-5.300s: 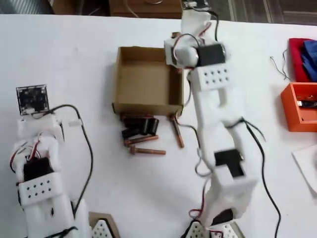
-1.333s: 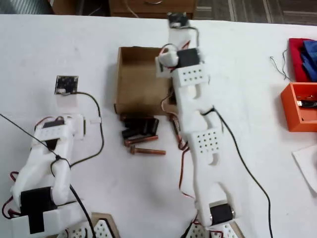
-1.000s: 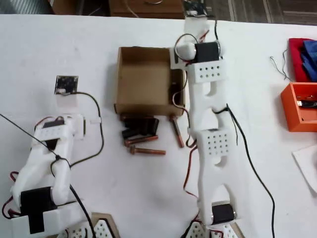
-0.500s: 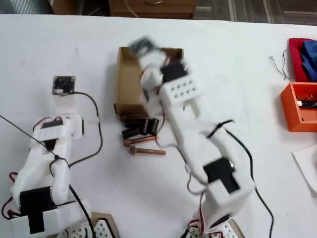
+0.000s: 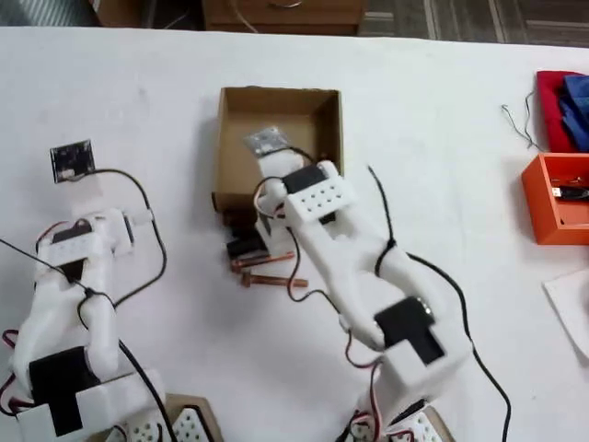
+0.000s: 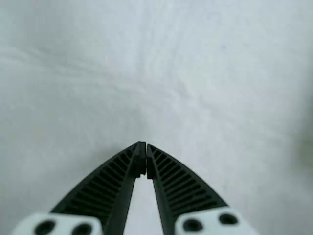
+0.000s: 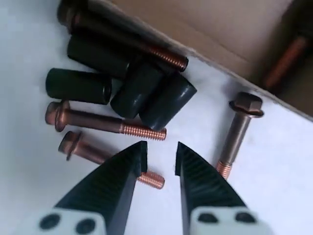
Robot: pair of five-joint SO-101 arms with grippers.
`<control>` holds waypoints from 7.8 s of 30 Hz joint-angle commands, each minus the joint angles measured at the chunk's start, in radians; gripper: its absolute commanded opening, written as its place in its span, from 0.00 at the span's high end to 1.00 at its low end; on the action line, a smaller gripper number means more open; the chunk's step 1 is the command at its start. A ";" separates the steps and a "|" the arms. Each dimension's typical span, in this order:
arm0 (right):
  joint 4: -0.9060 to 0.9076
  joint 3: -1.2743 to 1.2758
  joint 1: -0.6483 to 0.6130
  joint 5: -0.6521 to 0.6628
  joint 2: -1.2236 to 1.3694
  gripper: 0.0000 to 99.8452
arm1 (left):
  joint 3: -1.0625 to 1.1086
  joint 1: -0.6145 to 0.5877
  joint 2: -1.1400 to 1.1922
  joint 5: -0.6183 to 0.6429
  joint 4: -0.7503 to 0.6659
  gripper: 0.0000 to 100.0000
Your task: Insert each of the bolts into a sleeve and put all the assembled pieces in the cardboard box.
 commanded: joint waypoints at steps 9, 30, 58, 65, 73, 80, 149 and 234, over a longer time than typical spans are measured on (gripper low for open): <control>-0.015 -0.161 -0.010 -0.203 0.180 0.89 | -0.033 -0.009 -0.005 0.008 -0.014 0.96; 0.081 -0.296 -0.013 -0.203 0.193 0.89 | -0.031 0.005 -0.005 0.006 -0.014 0.96; 0.125 -0.341 -0.019 -0.206 0.165 0.89 | -0.031 0.005 -0.005 0.006 -0.014 0.96; 0.111 -0.341 -0.012 -0.290 0.214 0.89 | -0.031 0.005 -0.005 0.006 -0.014 0.96; 0.070 -0.342 -0.012 -0.427 0.251 0.89 | -0.031 0.005 -0.005 0.006 -0.014 0.96; 0.070 -0.342 -0.010 -0.483 0.298 0.89 | -0.031 0.005 -0.005 0.006 -0.014 0.96; -0.174 0.747 0.045 0.649 -0.550 0.86 | -0.038 0.006 -0.005 0.006 -0.014 0.96; -0.191 -0.367 0.849 -0.078 -0.453 0.98 | -0.667 0.959 0.282 -0.730 1.016 0.85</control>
